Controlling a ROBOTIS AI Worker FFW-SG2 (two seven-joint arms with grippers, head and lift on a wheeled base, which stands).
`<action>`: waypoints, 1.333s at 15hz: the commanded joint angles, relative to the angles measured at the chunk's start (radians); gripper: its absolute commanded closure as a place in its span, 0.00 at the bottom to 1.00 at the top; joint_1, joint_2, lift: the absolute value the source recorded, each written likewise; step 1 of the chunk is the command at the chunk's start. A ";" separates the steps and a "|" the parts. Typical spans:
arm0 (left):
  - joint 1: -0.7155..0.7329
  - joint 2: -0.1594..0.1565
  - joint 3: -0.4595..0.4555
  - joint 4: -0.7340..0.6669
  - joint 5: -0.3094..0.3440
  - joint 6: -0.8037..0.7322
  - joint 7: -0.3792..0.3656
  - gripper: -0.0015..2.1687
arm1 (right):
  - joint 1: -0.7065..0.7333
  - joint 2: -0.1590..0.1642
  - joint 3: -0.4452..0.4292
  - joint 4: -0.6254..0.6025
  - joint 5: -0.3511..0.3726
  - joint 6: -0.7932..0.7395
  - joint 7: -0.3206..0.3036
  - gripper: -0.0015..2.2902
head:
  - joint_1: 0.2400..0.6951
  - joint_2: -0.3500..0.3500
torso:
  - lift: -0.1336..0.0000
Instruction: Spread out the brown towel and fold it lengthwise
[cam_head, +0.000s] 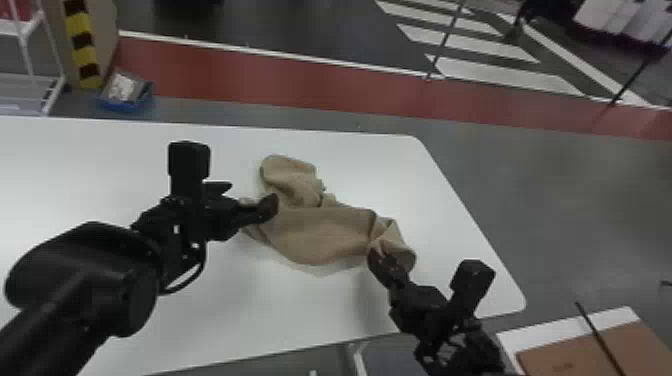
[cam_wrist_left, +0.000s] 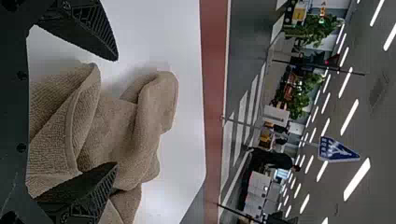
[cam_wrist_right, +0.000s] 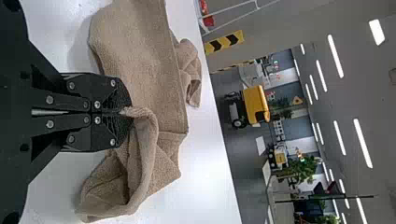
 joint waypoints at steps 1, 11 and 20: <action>-0.033 -0.018 -0.007 0.048 -0.020 -0.006 -0.001 0.04 | 0.005 -0.001 0.007 -0.002 0.002 -0.013 0.001 0.73 | 1.00 0.00 | 0.10; -0.105 -0.041 -0.034 0.128 -0.072 0.126 -0.010 0.10 | 0.012 -0.006 0.025 0.006 0.016 -0.041 0.008 0.73 | 1.00 0.01 | 0.10; -0.111 -0.041 -0.037 0.129 -0.105 0.191 -0.027 0.14 | 0.010 -0.006 0.034 0.006 0.016 -0.047 0.010 0.73 | 1.00 0.02 | 0.10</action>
